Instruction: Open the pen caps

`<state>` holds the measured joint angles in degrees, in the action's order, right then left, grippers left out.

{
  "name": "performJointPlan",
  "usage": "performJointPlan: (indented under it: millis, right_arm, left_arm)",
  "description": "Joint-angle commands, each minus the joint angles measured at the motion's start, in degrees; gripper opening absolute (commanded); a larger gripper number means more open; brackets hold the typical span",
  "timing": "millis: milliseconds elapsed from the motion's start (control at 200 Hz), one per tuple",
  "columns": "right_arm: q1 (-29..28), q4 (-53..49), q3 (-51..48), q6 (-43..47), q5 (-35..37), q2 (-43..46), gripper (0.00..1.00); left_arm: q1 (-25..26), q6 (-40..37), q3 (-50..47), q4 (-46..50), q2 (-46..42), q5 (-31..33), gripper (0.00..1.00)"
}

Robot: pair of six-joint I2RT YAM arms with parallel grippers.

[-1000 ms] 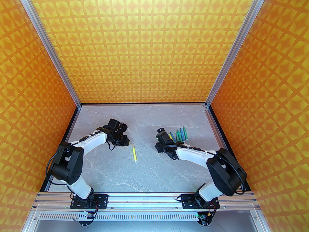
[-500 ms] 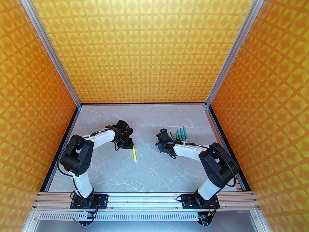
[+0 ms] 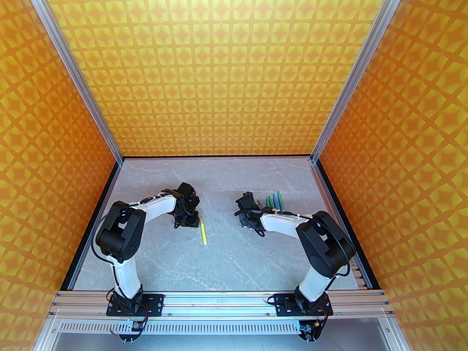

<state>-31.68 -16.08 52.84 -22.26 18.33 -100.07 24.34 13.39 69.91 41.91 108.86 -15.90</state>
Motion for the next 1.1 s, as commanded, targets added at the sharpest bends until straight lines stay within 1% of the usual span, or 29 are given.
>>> performJointPlan:
  millis: [0,250,280,345,440,500,635,720,895,1095]
  right_arm:
    - [0.5,-2.8,0.8,0.8,1.8,-1.4,0.08]
    - [0.5,-4.3,1.7,1.3,2.1,-1.4,0.15]
    - [0.5,-4.5,1.7,1.4,2.1,-1.3,0.18]
    - [0.5,-4.9,1.8,1.8,1.9,-0.9,0.20]
    - [0.5,-5.6,1.9,2.4,1.2,-0.1,0.25]
    - [0.5,-5.5,1.7,2.6,0.9,0.7,0.30]
    - [0.5,-5.8,1.2,2.7,-0.1,2.5,0.37]
    - [0.5,-6.3,1.3,2.8,-0.7,3.3,0.38]
    - [0.4,-7.3,1.2,3.0,-1.9,5.1,0.40]
    - [0.3,-8.0,1.1,3.1,-3.2,7.5,0.42]
  left_arm:
    - [0.0,0.0,1.4,2.2,1.2,4.3,0.06]
    - [0.0,0.7,1.7,2.6,1.7,7.1,0.12]
    - [0.0,0.7,1.8,2.6,1.7,7.3,0.13]
    - [0.0,0.8,2.0,2.7,1.8,7.8,0.15]
    - [0.0,0.9,2.1,2.7,1.8,8.4,0.17]
    - [0.0,0.9,2.1,2.7,1.8,8.8,0.19]
    - [0.0,1.2,1.9,2.5,1.5,9.1,0.23]
    - [0.0,1.3,1.6,2.2,1.1,9.4,0.26]
    - [0.0,1.5,1.2,1.8,-0.4,10.0,0.29]
    - [0.0,1.7,0.6,1.0,-2.5,9.9,0.29]
